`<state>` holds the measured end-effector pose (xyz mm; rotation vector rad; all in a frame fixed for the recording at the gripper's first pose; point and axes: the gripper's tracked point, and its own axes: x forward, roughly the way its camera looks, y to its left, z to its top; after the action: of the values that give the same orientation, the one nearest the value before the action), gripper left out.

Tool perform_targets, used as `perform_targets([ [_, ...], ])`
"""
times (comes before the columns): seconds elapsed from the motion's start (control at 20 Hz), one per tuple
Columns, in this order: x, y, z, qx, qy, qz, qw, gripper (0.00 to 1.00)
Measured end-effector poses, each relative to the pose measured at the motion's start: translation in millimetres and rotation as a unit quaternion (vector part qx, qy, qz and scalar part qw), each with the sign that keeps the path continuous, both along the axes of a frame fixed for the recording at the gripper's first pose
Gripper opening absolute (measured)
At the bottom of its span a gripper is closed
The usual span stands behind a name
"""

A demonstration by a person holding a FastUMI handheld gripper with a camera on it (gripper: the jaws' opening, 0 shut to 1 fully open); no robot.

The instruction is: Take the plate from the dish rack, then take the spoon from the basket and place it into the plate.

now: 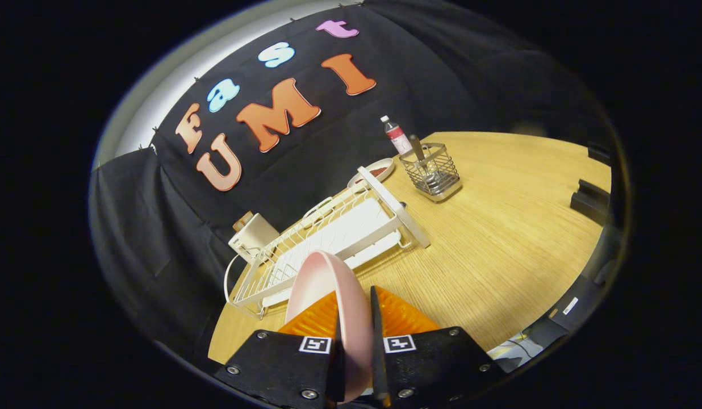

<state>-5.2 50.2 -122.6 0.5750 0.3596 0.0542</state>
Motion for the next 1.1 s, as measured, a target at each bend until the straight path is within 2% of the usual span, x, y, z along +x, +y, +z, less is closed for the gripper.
perform_targets([
  [0.4,12,11,-25,0.044,0.028,0.015,0.999,0.19],
  [0.7,18,5,-40,0.077,0.059,0.0,0.995,0.21],
  [1.0,16,-6,-42,0.054,0.069,-0.001,0.996,0.25],
  [1.05,17,-10,-43,0.047,0.067,-0.008,0.997,0.26],
  [1.1,16,-16,-43,0.039,0.067,-0.015,0.997,0.35],
])
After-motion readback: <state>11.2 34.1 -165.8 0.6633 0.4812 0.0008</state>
